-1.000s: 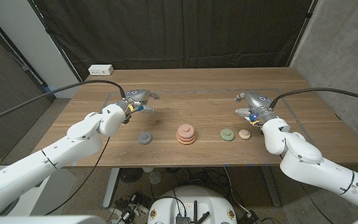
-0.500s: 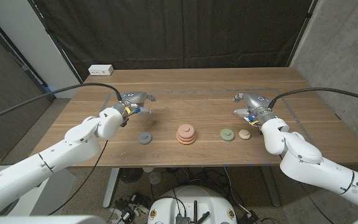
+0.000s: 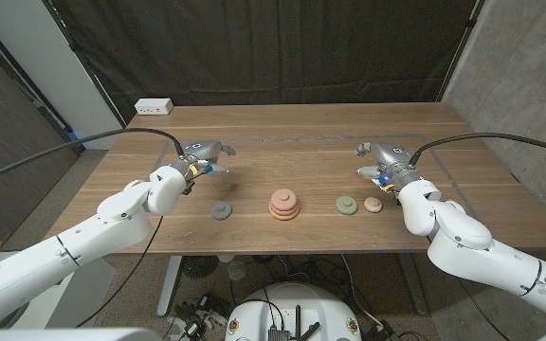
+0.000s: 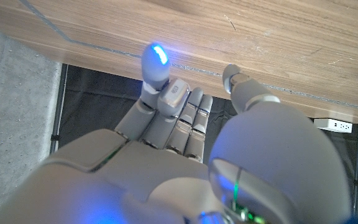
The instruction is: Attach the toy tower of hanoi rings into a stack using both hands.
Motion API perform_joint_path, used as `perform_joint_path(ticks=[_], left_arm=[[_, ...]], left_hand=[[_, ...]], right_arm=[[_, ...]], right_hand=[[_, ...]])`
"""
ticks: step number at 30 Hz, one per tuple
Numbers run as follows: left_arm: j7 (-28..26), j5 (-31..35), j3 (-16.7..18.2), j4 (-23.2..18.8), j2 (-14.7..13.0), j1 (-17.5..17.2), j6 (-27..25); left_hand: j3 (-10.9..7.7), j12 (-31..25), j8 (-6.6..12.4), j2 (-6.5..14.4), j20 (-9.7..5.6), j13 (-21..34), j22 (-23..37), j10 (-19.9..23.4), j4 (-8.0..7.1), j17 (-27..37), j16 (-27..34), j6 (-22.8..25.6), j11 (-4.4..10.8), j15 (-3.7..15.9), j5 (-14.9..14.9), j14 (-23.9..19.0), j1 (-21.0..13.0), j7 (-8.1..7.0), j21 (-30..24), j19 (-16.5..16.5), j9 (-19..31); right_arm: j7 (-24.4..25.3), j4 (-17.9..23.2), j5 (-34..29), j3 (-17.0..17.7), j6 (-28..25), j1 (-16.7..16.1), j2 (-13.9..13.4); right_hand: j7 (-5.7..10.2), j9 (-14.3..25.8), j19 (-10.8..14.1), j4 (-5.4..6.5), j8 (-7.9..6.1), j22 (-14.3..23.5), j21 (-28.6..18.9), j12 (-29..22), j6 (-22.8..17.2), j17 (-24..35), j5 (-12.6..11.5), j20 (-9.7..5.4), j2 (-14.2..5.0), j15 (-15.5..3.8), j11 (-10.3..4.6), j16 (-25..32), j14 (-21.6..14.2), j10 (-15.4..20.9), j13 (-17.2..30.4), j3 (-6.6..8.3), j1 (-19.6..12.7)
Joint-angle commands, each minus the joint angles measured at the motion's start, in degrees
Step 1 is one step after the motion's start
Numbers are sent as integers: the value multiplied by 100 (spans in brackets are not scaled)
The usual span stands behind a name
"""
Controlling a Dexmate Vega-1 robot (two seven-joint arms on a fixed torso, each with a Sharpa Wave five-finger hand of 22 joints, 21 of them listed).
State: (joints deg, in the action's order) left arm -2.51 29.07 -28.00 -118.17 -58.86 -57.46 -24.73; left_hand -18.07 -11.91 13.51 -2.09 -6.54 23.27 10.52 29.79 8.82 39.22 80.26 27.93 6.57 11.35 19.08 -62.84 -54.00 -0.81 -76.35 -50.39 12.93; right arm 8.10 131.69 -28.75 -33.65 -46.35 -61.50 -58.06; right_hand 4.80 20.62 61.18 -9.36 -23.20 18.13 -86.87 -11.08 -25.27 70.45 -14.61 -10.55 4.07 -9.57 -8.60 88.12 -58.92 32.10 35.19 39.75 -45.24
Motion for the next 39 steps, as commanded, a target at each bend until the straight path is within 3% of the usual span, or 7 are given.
perform_joint_path(ticks=[1, 7, 10, 15, 22, 39], left_arm=[[-49, -28, -68, -5, -5, 34, -57], [-79, -53, -74, 12, -5, 33, -79], [-97, -74, -74, 27, -2, 29, -88], [-119, -116, -68, 55, -6, 26, -101], [-124, -148, -89, 99, -15, 61, -80], [-167, -225, -56, 91, -85, 36, -20]], left_hand=[[-40, -18, -14, -6, -525, 18, 14, 74, -1, 12, -41, 67, -5, 108, 23, -4, 44, 0, -20, -74, 9], [-60, -17, -18, 7, -528, 31, 12, 85, 2, 31, -42, 82, -7, 108, 27, -15, 54, -2, -15, -70, 11], [-70, -15, -19, 14, -526, 28, 10, 99, 1, 57, -25, 91, -4, 108, 29, -34, 62, 4, -9, -71, 12], [-88, -15, -23, 31, -526, 29, 9, 114, 1, 75, -24, 99, -11, 108, 35, -41, 68, 13, -6, -75, 14], [-113, -10, -28, 41, -526, 35, 10, 124, 8, 96, -27, 117, -3, 108, 44, -52, 78, 9, -4, -79, 17], [-165, -9, -33, 68, -521, 40, 8, 175, 6, 105, -71, 164, 0, 108, 62, -36, 117, 19, 5, -91, 24]], right_arm=[[-183, 143, -17, -39, -89, 4, -133], [-452, 240, -101, -136, -177, 111, -227], [-768, 326, -183, -259, -307, 257, -284], [-1037, 421, -204, -331, -396, 350, -328], [-1108, 547, -115, -289, -472, 296, -357], [-1150, 861, -100, -348, -625, 177, -511]], right_hand=[[-101, 63, -97, -21, 18, -1, 11, 42, 210, 18, 12, -196, 76, -271, 87, -24, 121, -271, 20, 61, 22], [-132, 30, -173, -31, 152, -35, 33, 83, 429, 17, 23, -194, 163, -265, 146, -62, 255, -599, -27, 66, 56], [-220, -6, -270, -28, 320, -54, 52, 89, 717, 10, 47, -192, 266, -260, 233, -117, 430, -881, -65, 63, 111], [-330, -42, -434, -52, 485, -92, 93, 83, 981, -51, 96, -188, 378, -263, 356, -250, 715, -1183, -109, 72, 122], [-401, -59, -505, -53, 554, -97, 91, 34, 1067, -67, 131, -184, 401, -266, 380, -320, 849, -1251, -116, 80, 108], [-419, -51, -588, -31, 564, -111, 75, -62, 1023, -86, 189, -181, 384, -270, 362, -369, 926, -1207, -83, 60, 112]])
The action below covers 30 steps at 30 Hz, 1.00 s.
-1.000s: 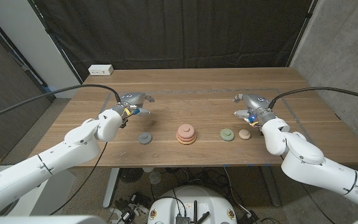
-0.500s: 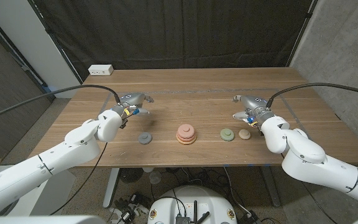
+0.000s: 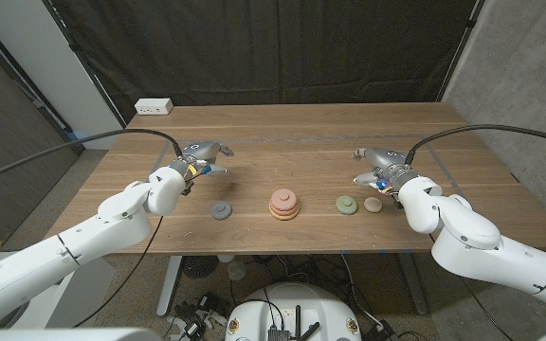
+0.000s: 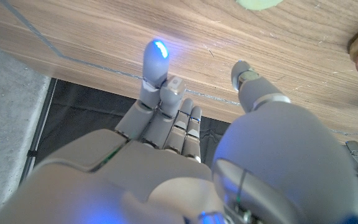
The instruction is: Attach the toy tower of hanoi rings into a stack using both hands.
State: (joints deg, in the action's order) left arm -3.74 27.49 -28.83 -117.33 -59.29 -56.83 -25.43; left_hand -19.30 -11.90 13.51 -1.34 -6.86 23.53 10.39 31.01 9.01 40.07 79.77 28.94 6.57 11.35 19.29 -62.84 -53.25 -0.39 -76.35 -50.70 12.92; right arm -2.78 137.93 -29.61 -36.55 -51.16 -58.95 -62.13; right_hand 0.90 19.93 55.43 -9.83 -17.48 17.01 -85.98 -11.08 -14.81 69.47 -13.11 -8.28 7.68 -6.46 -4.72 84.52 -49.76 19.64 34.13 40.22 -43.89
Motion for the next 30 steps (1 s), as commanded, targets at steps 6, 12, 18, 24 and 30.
perform_joint_path(ticks=[6, 12, 18, 24, 30], left_arm=[[-79, -96, 53, -18, -80, -84, 68], [-141, -139, 98, -39, -111, -153, 87], [-151, -161, 107, -58, -132, -188, 97], [-178, -166, 119, -92, -144, -223, 101], [-212, -170, 156, -151, -166, -277, 66]], left_hand=[[-52, -7, -42, -10, -491, 19, 23, 52, -9, 42, -16, 57, -2, 108, 45, -49, 48, -19, 0, -68, 27], [-66, -6, -37, -9, -491, 24, 20, 57, -8, 47, -29, 84, -2, 108, 49, -41, 60, -18, 5, -69, 28], [-81, -4, -41, -11, -490, 28, 18, 66, -7, 61, -30, 95, 4, 108, 54, -55, 74, -5, 10, -67, 30], [-95, -11, -40, -8, -490, 31, 19, 95, -7, 58, -46, 116, -9, 109, 56, -50, 88, 3, 13, -69, 32], [-111, -5, -41, -10, -491, 25, 20, 109, -3, 105, -19, 135, -18, 108, 59, -84, 97, 9, 13, -71, 33]], right_arm=[[-252, 394, -103, -188, -299, -43, -162], [-495, 523, -137, -312, -476, 48, -177], [-621, 591, -201, -463, -630, 118, -147], [-738, 614, -257, -619, -734, 208, -124], [-883, 621, -379, -809, -806, 327, -101]], right_hand=[[-26, 22, -23, 18, -8, 3, -31, -90, -45, 23, 57, -408, 14, -581, -42, -2, 9, 72, 36, 5, -28], [-35, 27, -74, 17, 30, -21, -24, -57, 22, 27, 72, -407, 22, -578, 12, -10, 41, -63, 50, -2, -25], [-70, 36, -136, 10, 92, -41, -22, -16, 146, 15, 82, -404, 37, -576, 68, -56, 127, -226, 46, -5, -28], [-197, 39, -196, 9, 192, -46, -42, 44, 332, -40, 95, -401, 37, -579, 215, -140, 229, -492, 11, -28, -37], [-304, -6, -306, -4, 345, -82, -34, 70, 581, -130, 128, -399, 78, -576, 348, -260, 375, -779, -62, -103, -43]])
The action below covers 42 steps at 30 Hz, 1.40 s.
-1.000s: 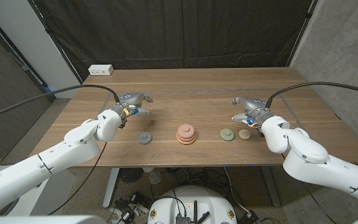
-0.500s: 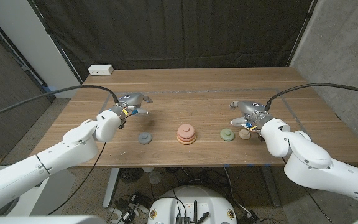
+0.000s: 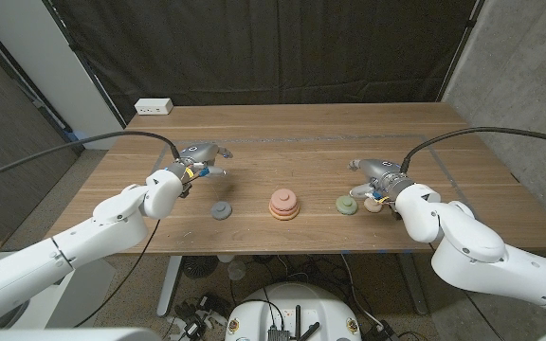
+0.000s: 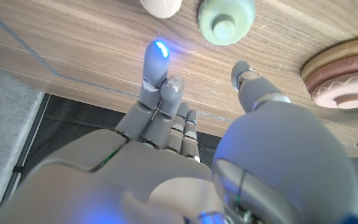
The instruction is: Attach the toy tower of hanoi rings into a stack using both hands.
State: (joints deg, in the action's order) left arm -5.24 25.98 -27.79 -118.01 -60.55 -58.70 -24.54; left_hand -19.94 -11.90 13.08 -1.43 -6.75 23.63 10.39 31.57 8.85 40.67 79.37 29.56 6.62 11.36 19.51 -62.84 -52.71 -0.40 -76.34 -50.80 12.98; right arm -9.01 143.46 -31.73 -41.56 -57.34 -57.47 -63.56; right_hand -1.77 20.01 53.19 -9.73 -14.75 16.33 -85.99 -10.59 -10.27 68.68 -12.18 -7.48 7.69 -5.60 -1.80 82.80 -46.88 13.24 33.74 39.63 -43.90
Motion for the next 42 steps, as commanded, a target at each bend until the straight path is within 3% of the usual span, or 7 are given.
perform_joint_path(ticks=[1, 16, 24, 42], left_arm=[[-70, -19, 60, -95, -46, -101, -32], [-143, -41, 148, -208, -104, -213, -80], [-80, -30, 132, -220, -118, -191, -112], [-54, -17, 117, -213, -107, -157, -133]], left_hand=[[-49, -7, 1, 2, -501, 17, 21, 55, 12, 37, 12, 74, -21, 107, 37, -75, 45, 8, 12, -62, 28], [-109, 5, -14, -3, -500, 24, 21, 80, 21, 66, -17, 102, -21, 109, 52, -89, 78, 5, 16, -70, 32], [-121, 12, -18, -4, -501, 16, 20, 82, 21, 55, -39, 105, -22, 109, 56, -80, 87, 9, 18, -69, 33], [-157, 17, -23, -7, -501, 9, 21, 100, 20, 48, -79, 131, -29, 110, 63, -76, 119, 13, 17, -75, 36]], right_arm=[[-294, 69, -206, -351, -212, 206, 50], [-658, -77, -607, -809, -586, 505, 336], [-783, -201, -533, -923, -607, 618, 387], [-795, -500, -613, -1330, -872, 898, 571]], right_hand=[[-41, -31, -108, -21, 94, -17, -39, 11, 142, -82, 47, -479, 97, -661, 73, -105, 116, -170, -44, -85, -53], [-51, -75, -210, -25, 169, -56, -60, -57, 260, -239, 82, -479, 115, -658, 47, -196, 276, -240, -118, -271, -156], [-72, -78, -255, 2, 151, -76, -93, -110, 229, -286, 87, -478, 84, -659, 86, -181, 299, -224, -107, -437, -191], [-36, -72, -270, 18, 89, -111, -129, -199, 76, -324, 77, -478, 19, -664, 74, -153, 279, -46, -70, -591, -238]])
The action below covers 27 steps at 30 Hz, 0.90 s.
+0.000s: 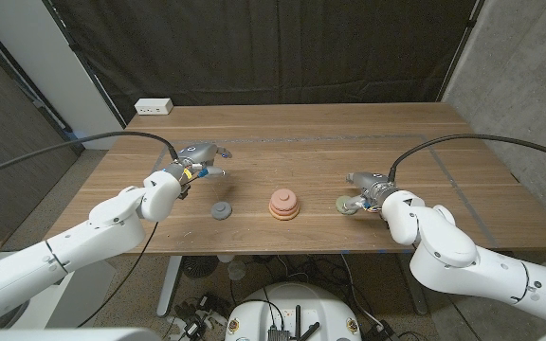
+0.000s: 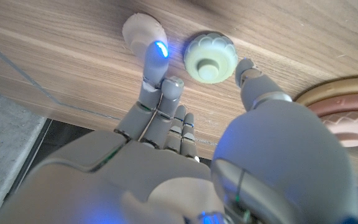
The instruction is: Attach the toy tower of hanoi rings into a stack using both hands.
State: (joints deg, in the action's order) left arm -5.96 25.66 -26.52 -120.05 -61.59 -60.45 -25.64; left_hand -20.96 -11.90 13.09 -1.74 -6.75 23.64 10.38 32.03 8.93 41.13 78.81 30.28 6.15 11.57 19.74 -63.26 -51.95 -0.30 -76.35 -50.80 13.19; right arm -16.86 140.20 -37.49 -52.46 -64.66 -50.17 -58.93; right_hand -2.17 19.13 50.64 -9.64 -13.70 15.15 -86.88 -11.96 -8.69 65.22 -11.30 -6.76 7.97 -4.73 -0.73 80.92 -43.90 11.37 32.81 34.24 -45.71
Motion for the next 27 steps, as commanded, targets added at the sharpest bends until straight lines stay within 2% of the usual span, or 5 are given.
perform_joint_path(ticks=[1, 10, 27], left_arm=[[8, 13, -7, -6, -1, 15, -16], [55, 14, -41, 6, 12, 46, -19], [91, -1, -77, 74, 26, 95, 39]], left_hand=[[-58, 16, -24, 28, -499, 12, 21, 53, 9, 46, 19, 59, 16, 88, 41, -81, 47, 4, 16, -80, 15], [-91, 15, -24, 21, -499, 10, 18, 75, 14, 17, -35, 83, 20, 89, 47, -57, 63, 5, 23, -80, 19], [-141, 11, -31, 17, -504, 24, 23, 97, 20, 74, -29, 97, 27, 88, 53, -89, 84, -2, 14, -84, 23]], right_arm=[[-11, -189, -26, -250, -142, 181, 112], [-20, -318, 34, -405, -217, 318, 173], [-40, -460, -82, -868, -471, 633, 272]], right_hand=[[2, 17, -14, 11, -18, 3, -44, -73, -84, 42, -16, -549, -26, -751, -37, 59, -51, 175, 28, -64, -68], [73, 22, -11, 15, -80, -24, -67, -104, -253, 54, -35, -549, -85, -753, -80, 56, -75, 300, 60, -117, -122], [66, 33, -1, 28, -107, -45, -95, -101, -350, 163, -67, -549, -168, -754, -94, 70, -153, 370, 107, -141, -157]])
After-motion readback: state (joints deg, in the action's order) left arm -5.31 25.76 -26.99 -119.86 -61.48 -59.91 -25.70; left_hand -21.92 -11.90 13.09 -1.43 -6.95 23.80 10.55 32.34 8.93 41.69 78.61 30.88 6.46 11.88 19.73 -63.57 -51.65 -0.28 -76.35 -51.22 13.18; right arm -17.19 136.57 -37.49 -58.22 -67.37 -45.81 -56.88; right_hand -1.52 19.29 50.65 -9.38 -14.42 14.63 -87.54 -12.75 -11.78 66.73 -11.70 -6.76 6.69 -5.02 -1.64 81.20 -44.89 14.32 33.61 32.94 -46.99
